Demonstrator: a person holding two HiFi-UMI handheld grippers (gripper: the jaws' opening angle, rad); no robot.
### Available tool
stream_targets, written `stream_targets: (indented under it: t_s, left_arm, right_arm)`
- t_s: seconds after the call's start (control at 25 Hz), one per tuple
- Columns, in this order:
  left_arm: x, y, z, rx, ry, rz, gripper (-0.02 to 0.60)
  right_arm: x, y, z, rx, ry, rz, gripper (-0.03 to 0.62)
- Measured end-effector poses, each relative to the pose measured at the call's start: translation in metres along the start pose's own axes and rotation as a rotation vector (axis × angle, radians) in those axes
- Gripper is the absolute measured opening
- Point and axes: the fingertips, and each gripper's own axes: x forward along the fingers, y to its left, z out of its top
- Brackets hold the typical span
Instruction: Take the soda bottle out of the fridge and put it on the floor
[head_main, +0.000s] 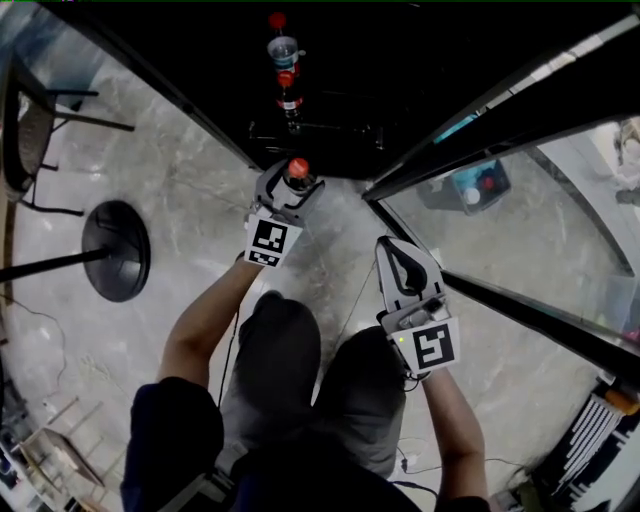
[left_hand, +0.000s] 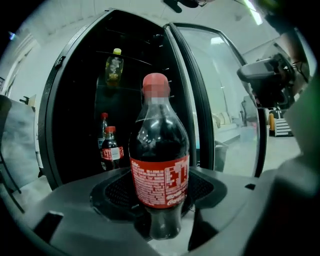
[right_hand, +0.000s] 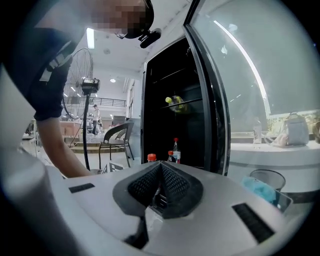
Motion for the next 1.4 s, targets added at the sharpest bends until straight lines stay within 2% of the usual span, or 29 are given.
stream_targets:
  t_s: [0.28,0.8,0.96,1.4]
  left_arm:
    - [-0.005,-0.005,-0.042,-0.020,0.004,-0.009,0.321]
    - [-0.001,-0.022,-0.134,-0.033,0.094,-0.011,0.321]
    - [0.003,-0.021,-0.161,-0.046,0.127,0.010,0.321]
    - [0.014,-0.018,-0.211,-0.059,0.182,0.029,0.321]
  right_arm:
    - [0.017,-0.006,-0.023,-0.041,0.009,0.024,0.018]
    - [0.037,-0.010,-0.074,-0.063,0.045,0.060,0.018]
    - [0.043,-0.011,-0.085,-0.075,0.057,0.070,0.018]
    - [0.059,-0.010,-0.106,-0.079,0.066,0.096,0.018]
